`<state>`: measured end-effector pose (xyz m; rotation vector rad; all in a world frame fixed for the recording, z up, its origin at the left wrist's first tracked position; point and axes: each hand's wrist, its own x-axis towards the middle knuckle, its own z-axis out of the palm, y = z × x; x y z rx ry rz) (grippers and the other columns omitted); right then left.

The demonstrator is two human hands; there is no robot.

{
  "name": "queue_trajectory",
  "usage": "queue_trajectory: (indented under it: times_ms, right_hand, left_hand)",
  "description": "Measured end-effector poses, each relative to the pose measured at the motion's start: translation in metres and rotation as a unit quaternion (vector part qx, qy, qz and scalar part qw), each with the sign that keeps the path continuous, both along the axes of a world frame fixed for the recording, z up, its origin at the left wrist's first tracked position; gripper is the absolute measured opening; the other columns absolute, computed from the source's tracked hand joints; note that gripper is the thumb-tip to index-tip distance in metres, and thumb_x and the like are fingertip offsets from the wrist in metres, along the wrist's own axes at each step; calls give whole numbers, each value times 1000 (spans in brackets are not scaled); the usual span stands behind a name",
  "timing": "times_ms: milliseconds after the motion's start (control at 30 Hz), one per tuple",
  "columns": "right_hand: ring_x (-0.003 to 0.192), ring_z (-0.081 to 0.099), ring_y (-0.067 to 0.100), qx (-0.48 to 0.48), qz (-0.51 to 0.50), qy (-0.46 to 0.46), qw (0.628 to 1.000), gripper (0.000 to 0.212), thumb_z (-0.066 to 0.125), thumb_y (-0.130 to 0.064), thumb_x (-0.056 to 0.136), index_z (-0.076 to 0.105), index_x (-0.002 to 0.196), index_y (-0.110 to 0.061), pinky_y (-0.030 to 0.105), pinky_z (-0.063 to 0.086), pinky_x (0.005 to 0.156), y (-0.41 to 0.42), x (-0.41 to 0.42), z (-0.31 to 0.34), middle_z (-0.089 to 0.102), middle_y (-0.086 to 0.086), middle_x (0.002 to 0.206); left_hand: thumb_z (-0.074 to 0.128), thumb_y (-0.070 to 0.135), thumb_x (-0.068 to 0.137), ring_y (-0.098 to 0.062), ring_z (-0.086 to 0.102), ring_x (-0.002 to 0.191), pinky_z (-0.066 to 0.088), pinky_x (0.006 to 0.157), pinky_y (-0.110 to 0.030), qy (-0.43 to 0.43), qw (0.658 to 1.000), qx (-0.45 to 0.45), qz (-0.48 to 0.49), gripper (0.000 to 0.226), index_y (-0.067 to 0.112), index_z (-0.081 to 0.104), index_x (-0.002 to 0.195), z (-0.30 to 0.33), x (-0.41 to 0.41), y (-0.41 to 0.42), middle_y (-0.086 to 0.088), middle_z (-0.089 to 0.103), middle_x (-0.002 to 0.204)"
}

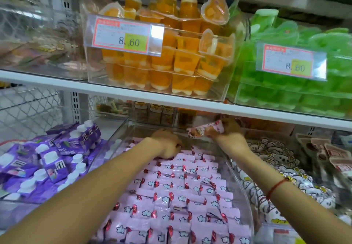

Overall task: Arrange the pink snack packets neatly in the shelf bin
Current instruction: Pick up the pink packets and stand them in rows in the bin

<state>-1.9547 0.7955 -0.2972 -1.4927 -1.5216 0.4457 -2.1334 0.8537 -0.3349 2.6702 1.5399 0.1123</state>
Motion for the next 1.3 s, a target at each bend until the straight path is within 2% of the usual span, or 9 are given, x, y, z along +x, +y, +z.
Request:
queue_trajectory:
  times_ms: [100, 267, 367, 500, 567, 667, 833, 1100, 1300]
  right_hand:
    - [51, 52, -1, 9, 52, -96, 994, 28, 65, -12, 87, 55, 112, -8, 5, 38, 40, 12, -5, -2, 60, 7, 92]
    - [104, 55, 23, -11, 52, -359, 932, 36, 64, -20, 86, 55, 121, -19, 30, 47, 87, 31, -18, -2, 57, 7, 124]
    - [115, 52, 24, -62, 40, -429, 900, 36, 61, -22, 89, 54, 125, -17, 34, 46, 94, 42, -31, -13, 53, 6, 128]
    - [81, 57, 22, -171, 99, -447, 872, 22, 46, -13, 96, 57, 114, -6, 23, 43, 54, 50, -40, -36, 60, 11, 99]
    - [67, 54, 17, -203, 126, -435, 868, 23, 43, -8, 96, 58, 112, -4, 20, 40, 49, 48, -37, -33, 60, 8, 86]
    - [77, 55, 20, -184, 160, -403, 882, 30, 41, -7, 96, 56, 121, -10, 23, 43, 61, 30, -31, -15, 63, 11, 101]
    - [121, 52, 19, -28, 156, -402, 902, 34, 45, -26, 96, 52, 129, -27, 38, 44, 100, -47, -13, -9, 55, -2, 134]
    - [112, 51, 14, 41, 109, -482, 868, 40, 36, -45, 96, 42, 135, -38, 27, 33, 95, -99, -2, -40, 57, -13, 124]
    - [108, 54, 14, 63, 102, -465, 877, 37, 38, -44, 95, 47, 131, -38, 27, 33, 92, -98, 0, -47, 62, -13, 118]
  left_hand:
    - [37, 32, 98, -18, 56, 92, 40, 75, -26, -25, 999, 19, 0, 32, 34, 57, 123, 0, -8, -4, 3, 62, 112]
    - [38, 25, 98, -19, 57, 83, 48, 77, -31, -56, 998, 42, 6, 22, 21, 59, 94, -5, -14, -12, 0, 60, 94]
    - [38, 26, 98, -20, 61, 81, 51, 74, -32, -85, 996, 16, 26, 26, 18, 62, 101, -6, -12, -9, -2, 63, 96]
    - [39, 20, 99, -20, 60, 98, 51, 85, -34, -119, 992, 4, 40, 32, 30, 59, 122, -4, -11, -1, 2, 62, 121]
    - [41, 15, 98, -17, 59, 98, 50, 78, -26, -125, 991, 1, 44, 36, 30, 57, 126, -4, -14, 4, 4, 59, 128]
    - [44, 16, 97, -11, 54, 80, 40, 63, -18, -133, 990, -9, 55, 34, 30, 59, 124, -5, -17, 10, 4, 61, 124]
    - [55, 28, 94, -14, 59, 105, 42, 83, -23, -121, 992, 4, 40, 26, 29, 65, 118, -3, -13, 15, 9, 63, 124]
    - [61, 28, 91, -16, 59, 103, 46, 83, -25, -43, 998, -32, 44, 23, 25, 68, 112, 7, 0, 15, 5, 64, 122]
    - [55, 32, 94, -18, 61, 95, 45, 70, -27, -5, 989, 97, 108, 20, 28, 67, 109, -9, 9, 8, 3, 67, 111]
